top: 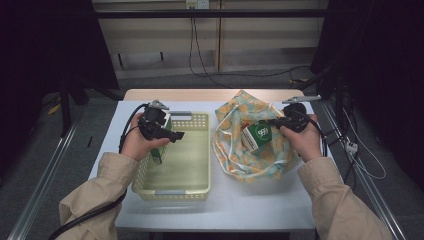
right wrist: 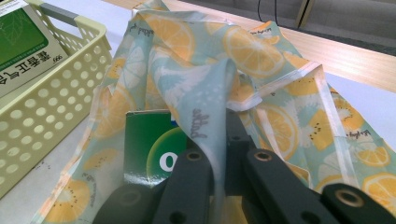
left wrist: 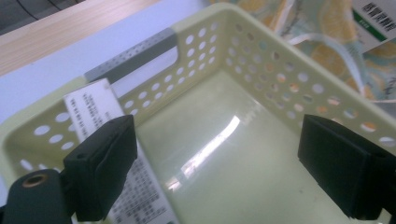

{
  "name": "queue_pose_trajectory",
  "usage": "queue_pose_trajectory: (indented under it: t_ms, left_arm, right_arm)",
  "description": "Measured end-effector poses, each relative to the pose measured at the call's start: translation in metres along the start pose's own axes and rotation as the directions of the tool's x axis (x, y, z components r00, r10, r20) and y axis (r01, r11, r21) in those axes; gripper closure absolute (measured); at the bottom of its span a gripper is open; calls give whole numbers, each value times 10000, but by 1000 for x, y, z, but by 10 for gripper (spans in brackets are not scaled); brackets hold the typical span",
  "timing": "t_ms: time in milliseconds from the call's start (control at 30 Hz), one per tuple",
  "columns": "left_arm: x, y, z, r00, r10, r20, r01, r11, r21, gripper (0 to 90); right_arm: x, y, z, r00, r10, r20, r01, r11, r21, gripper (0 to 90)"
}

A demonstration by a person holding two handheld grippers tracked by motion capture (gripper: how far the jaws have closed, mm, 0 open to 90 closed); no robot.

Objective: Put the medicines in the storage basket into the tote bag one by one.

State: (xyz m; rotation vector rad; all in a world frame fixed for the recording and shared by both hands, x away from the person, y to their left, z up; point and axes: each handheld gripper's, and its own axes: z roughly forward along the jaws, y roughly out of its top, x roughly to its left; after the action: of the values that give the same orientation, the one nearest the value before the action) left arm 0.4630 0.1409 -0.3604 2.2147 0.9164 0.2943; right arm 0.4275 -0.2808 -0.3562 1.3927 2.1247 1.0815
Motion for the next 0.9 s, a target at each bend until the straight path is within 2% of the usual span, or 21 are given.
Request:
queue_pose_trajectory:
  t_ms: [67,233,367,500,567,633,667,700,800,833,900]
  left_arm:
    - [2,-3,-1,9999,106,-54,-106,9999,91,120]
    - [6,-9,-3,9995,-71,-301,72,10000,26,124]
    - [11,-13,-6,9993,-182,-337,182,9998,10,124]
    - [13,-18,-6,9968,-232,-770,245,9996,162,127]
    - [16,-21,-5,9975,-208,-681,229,9993,304,135]
    - [16,-24,-3,9957,-304,-879,343,9985,426,156]
    - [18,-26,-2,9967,-424,-690,456,9979,457,158]
    - [19,-27,-2,9969,-383,-689,423,9975,575,171]
    - [19,-32,0,9957,-594,-707,649,9948,787,245]
    - [19,-33,1,9953,-707,-664,766,9930,894,296]
    - [17,-34,2,9951,-558,-813,656,9901,1241,358]
  right_arm:
    - [1,0,0,10000,-11,-16,11,10000,0,898]
    - [1,0,0,10000,-16,-36,16,10000,-14,899]
    - [1,0,0,10000,-8,-14,8,10000,-10,898]
    - [1,0,1,10000,-6,-32,6,10000,-13,899]
    - [2,0,1,10000,-18,-40,18,10000,-23,898]
    - [2,0,1,10000,-22,-46,22,10000,-7,899]
    - [2,0,1,10000,-28,-39,28,10000,-7,899]
    - [2,0,1,10000,-38,-41,38,10000,2,899]
    - [2,0,1,10000,-47,-26,47,10000,0,898]
    - [1,0,1,10000,-45,-33,45,10000,-11,899]
    - [1,0,1,10000,-47,-25,47,10000,-5,898]
